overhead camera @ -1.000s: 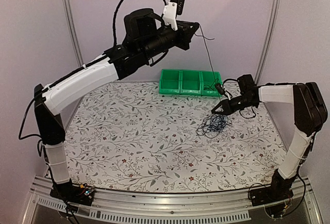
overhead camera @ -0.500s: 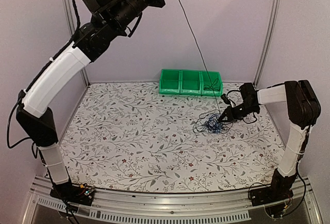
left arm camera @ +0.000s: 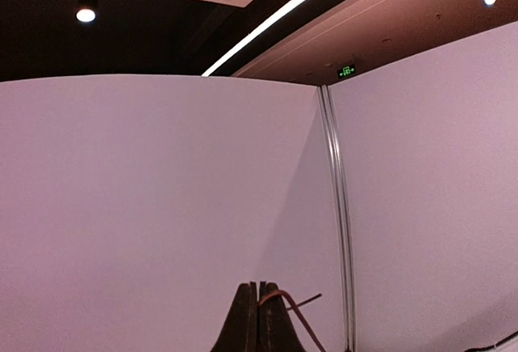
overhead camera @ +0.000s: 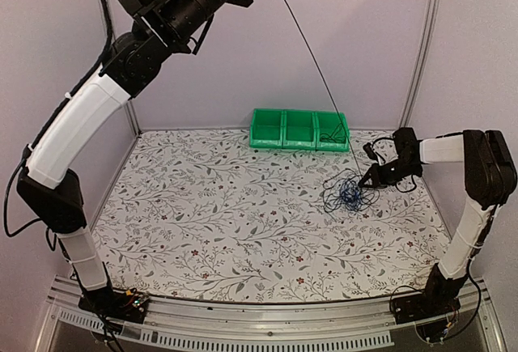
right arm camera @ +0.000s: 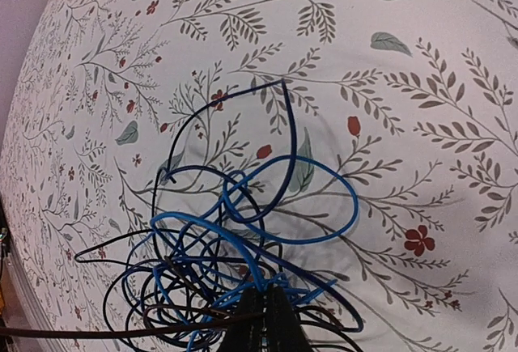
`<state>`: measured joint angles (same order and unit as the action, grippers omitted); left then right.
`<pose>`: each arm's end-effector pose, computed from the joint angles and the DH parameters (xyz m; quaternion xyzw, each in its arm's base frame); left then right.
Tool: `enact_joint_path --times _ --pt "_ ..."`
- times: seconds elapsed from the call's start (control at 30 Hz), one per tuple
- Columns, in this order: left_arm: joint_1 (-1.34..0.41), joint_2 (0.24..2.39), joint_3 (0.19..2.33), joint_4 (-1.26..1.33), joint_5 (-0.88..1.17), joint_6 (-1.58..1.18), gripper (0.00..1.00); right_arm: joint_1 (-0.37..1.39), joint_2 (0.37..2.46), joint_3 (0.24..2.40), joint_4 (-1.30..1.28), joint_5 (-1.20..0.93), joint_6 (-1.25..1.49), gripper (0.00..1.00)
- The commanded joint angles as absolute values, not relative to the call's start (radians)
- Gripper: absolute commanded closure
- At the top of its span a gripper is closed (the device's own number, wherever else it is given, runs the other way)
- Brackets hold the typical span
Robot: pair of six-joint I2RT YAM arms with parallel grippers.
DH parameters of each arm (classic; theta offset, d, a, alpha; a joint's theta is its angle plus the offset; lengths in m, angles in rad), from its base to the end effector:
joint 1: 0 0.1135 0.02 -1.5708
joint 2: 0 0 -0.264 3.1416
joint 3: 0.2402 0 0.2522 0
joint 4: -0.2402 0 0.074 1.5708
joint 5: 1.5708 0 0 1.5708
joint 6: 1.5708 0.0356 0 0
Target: Untangle the cables
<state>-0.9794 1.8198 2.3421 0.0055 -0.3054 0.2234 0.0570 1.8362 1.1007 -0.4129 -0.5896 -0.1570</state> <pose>0.2100 -0.2935 0.5979 0.1698 0.4806 -0.2459 0.8245 0.3519 0.0399 0.1539 -0.1605 0.9237 0.2737 0.2145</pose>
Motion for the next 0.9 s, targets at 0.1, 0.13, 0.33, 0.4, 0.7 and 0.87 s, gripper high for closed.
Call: enact_joint_path --times 0.1,0.13,0.33,0.4,0.7,0.87 --pt "-0.988 1.747 2.414 0.171 -0.34 0.291 1.0 -0.08 1.828 1.087 -0.504 -0.327 -0.196 0.75" --pt "-0.987 1.746 2.404 0.166 -0.339 0.288 1.0 -0.087 1.828 1.089 -0.508 -0.328 -0.202 0.73" --pt "-0.987 1.735 2.343 0.127 -0.321 0.25 1.0 -0.092 1.818 1.089 -0.515 -0.323 -0.229 0.69" --pt "-0.988 1.727 2.332 0.12 -0.316 0.242 1.0 -0.092 1.815 1.094 -0.522 -0.33 -0.235 0.71" --pt "-0.989 1.702 2.462 0.172 -0.356 0.447 1.0 -0.1 1.843 1.091 -0.525 -0.304 -0.282 0.8" --pt "-0.986 1.656 2.464 0.265 -0.353 0.439 1.0 -0.112 1.864 1.1 -0.522 -0.296 -0.292 0.81"
